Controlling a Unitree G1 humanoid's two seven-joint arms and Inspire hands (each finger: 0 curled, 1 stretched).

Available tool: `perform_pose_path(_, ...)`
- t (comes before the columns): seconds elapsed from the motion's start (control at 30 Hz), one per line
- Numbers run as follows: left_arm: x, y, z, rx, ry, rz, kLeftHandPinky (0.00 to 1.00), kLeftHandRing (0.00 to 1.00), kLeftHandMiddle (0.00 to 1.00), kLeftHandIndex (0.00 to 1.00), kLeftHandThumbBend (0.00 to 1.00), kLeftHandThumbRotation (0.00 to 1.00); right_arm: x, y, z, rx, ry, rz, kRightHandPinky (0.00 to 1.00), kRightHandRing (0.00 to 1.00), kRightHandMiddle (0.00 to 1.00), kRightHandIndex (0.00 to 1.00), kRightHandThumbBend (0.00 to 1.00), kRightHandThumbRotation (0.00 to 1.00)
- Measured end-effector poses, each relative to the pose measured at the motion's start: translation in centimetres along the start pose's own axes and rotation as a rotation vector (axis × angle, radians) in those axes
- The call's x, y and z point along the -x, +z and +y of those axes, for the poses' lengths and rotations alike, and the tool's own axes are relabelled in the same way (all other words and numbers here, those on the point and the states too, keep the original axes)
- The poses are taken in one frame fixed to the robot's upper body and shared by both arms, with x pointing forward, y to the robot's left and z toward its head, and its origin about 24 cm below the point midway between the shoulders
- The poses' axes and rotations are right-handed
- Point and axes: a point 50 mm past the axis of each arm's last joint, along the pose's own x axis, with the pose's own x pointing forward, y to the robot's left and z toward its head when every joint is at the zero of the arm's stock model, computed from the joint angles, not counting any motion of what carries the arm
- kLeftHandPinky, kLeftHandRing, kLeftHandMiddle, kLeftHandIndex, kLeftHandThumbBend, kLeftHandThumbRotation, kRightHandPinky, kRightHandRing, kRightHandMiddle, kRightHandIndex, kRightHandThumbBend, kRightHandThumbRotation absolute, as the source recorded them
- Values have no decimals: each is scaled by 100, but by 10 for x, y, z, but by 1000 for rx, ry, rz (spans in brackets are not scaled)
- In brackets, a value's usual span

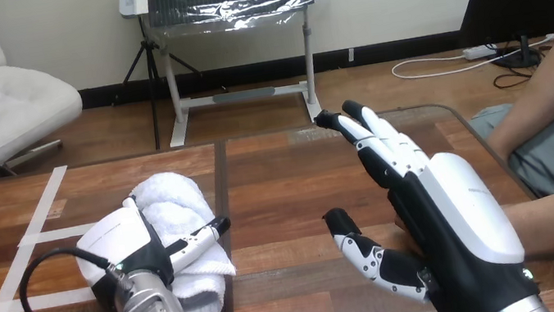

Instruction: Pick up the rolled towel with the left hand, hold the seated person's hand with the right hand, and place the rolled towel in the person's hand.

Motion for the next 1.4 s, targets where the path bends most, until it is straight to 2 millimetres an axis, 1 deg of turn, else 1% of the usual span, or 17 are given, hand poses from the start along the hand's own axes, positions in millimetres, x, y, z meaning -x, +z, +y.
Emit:
perform_pose_path(0.1,-1,1,1,-27,-6,9,70,81,89,97,100,98,0,0,-1,2,-1,2,100,100,100,92,27,0)
perform_pose_path(0.13,-2,1,1,-34,-7,12,68,77,86,97,100,99,0,-1,-1,2,-2,2,100,100,100,92,27,0)
perform_pose_path(0.17,-2,1,1,-43,-9,16,63,72,83,96,100,99,0,-1,-1,2,-2,3,100,100,100,92,27,0)
perform_pose_path(0.2,-3,2,1,-56,-11,20,61,70,82,96,100,99,0,-1,-1,2,-2,3,100,100,100,92,27,0)
perform_pose_path(0.3,-4,3,2,-93,-14,32,52,60,73,95,100,99,0,-1,-1,3,-2,4,100,100,100,91,27,0)
perform_pose_path(0.4,-6,3,4,-119,-19,43,40,46,61,94,100,100,0,-1,-1,4,0,6,100,100,100,91,27,0)
perform_pose_path(0.5,-7,4,5,-144,-19,49,25,31,44,91,100,100,0,-2,-1,5,1,7,100,100,100,90,28,0)
perform_pose_path(0.6,-8,5,5,-158,-17,48,18,24,35,88,100,100,0,-2,-2,6,1,7,100,100,100,89,28,0)
perform_pose_path(0.7,-8,6,6,-176,-9,43,14,20,31,82,100,100,0,-2,-2,6,1,8,100,100,100,89,29,0)
perform_pose_path(0.73,-8,6,6,-185,-6,40,14,20,31,80,99,98,0,-2,-2,6,1,8,100,100,100,88,29,0)
perform_pose_path(0.77,-9,6,7,-195,-2,38,13,20,30,78,97,95,0,-2,-2,6,1,8,100,100,100,88,29,0)
perform_pose_path(0.8,-9,6,7,-202,3,36,13,20,30,77,97,94,0,-2,-2,6,1,8,100,100,100,88,29,0)
perform_pose_path(0.93,-10,5,9,-214,14,34,13,21,31,73,92,84,0,-2,-2,6,1,8,100,100,100,88,29,0)
perform_pose_path(1.0,-10,5,10,-213,18,34,13,20,30,70,89,78,0,-2,-2,6,1,8,100,100,100,88,29,0)
perform_pose_path(1.07,-11,4,11,-212,24,34,12,19,28,64,86,70,0,-2,-2,6,0,8,100,100,100,87,29,0)
perform_pose_path(1.2,-11,4,12,-209,43,29,12,19,28,59,82,62,0,-2,-2,7,0,8,100,100,100,87,29,0)
perform_pose_path(1.4,-12,5,14,-175,75,6,13,20,30,55,76,52,0,-2,-2,10,0,9,100,100,100,85,30,0)
